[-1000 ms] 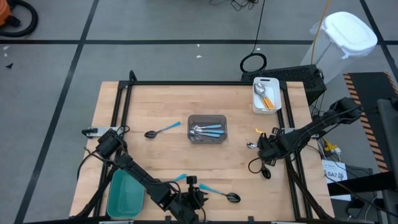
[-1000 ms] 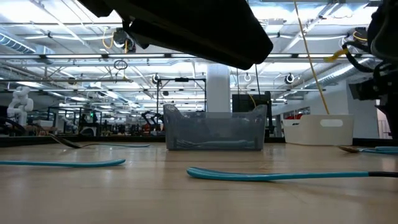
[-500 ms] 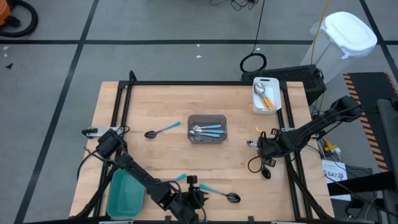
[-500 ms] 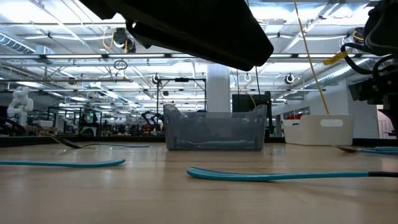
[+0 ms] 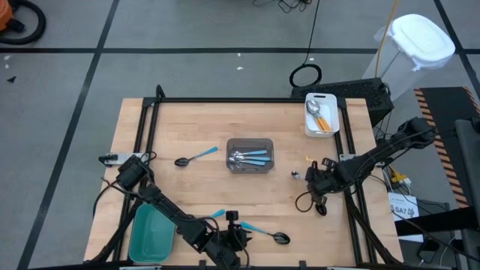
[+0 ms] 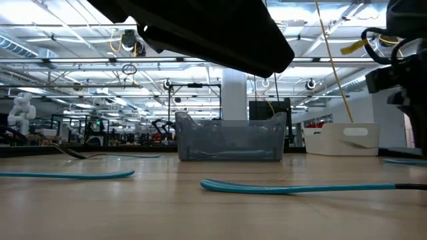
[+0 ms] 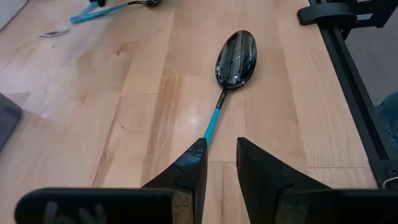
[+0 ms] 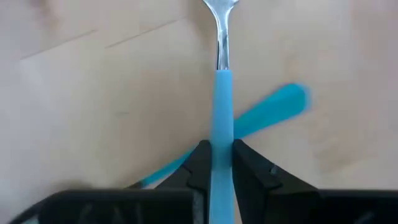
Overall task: Sort silverware by color (type)
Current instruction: Put the light blue spoon into the black bin
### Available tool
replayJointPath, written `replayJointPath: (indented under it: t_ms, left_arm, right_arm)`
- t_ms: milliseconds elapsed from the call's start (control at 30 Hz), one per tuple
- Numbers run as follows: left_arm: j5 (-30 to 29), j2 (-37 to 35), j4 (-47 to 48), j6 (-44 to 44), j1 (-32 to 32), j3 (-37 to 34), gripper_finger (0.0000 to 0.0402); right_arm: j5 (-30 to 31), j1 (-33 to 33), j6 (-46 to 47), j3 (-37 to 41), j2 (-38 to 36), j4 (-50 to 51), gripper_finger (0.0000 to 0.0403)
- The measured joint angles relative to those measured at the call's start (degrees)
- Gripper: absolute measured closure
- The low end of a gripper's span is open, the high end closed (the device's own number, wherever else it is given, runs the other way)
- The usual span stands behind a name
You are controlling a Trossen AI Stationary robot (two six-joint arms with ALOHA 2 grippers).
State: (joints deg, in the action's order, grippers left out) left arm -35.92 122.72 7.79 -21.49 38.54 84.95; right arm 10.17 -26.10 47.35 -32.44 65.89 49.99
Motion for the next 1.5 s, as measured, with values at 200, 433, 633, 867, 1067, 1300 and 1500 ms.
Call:
replayJointPath:
  t_ms: [200,433,633,867,1067,1300,1500]
  left_arm:
    - [0.1,0.0,0.0,-1.0,0.1,0.0,0.0314]
    - [0.1,0.0,0.0,-1.6,0.5,0.0,0.0314]
    - [0.1,-0.1,0.0,-1.7,0.5,0.0,0.0314]
    - [0.0,-0.1,3.5,-2.5,0.5,0.0,0.0314]
    - [-0.3,-1.5,11.0,-4.1,0.8,-0.1,0.0314]
    - [-1.1,-4.0,20.1,-9.1,-1.6,-0.1,0.0314]
    - [-1.8,-4.6,19.7,-8.2,-3.2,0.0,0.0314]
  right_arm:
    - [2.0,-0.9,-0.7,-3.5,0.0,0.4,0.0368]
    - [6.4,-2.4,-2.8,-7.2,0.0,-0.2,0.0368]
    - [9.8,-4.0,-5.3,-8.4,0.0,-6.0,0.0368]
    - [12.4,-6.6,-6.5,-8.4,0.0,-12.7,0.0368]
    - [16.2,-9.1,-8.4,-8.4,-0.1,-17.5,0.0368]
    - [23.9,-10.8,-12.1,-8.4,-0.1,-20.8,0.0368]
    - [24.8,-10.9,-17.3,-8.4,-0.1,-26.2,0.0368]
